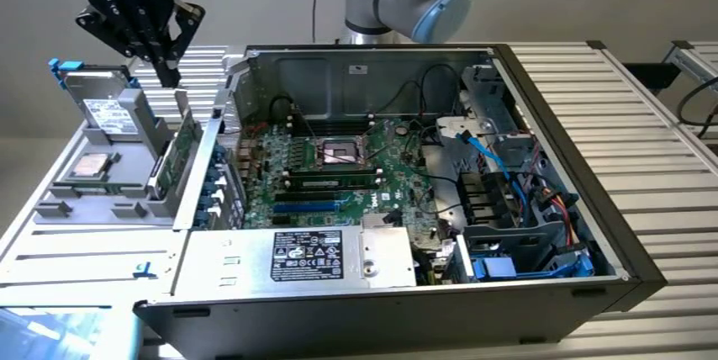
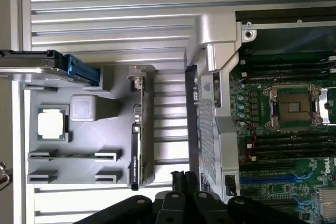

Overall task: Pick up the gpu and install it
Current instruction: 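Reach for the gpu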

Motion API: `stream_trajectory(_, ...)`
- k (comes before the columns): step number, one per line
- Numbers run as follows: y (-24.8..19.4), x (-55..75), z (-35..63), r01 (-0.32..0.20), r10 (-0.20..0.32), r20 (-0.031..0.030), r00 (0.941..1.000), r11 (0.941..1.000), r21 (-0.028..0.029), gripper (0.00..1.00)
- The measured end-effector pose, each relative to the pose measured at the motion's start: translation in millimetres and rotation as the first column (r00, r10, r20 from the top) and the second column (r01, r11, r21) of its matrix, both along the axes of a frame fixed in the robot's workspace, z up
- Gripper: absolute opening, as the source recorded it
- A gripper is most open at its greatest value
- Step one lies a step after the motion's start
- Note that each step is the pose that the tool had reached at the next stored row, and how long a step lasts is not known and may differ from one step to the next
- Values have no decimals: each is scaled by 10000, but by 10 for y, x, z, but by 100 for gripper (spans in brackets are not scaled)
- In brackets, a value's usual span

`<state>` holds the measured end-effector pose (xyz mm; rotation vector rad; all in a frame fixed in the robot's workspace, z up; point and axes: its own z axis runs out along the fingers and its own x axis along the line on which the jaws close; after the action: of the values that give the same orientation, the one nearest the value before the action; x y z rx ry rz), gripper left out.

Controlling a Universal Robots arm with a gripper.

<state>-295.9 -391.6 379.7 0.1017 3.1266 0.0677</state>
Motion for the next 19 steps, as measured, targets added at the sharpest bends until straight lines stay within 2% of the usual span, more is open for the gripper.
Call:
stream_trajectory(4,5,-78,-10,-18,16,-227,9997,10000,-72,12)
stream_trajectory(5,5,-96,-13,-24,22,-243,9997,10000,-76,12)
stream_trajectory(10,19,-198,-76,-46,43,-246,9997,9999,-103,12)
stream_trajectory(17,26,-214,-186,-45,42,-251,9997,9999,-106,12)
stream_trajectory(19,26,-215,-187,-45,42,-276,9996,9999,-105,12)
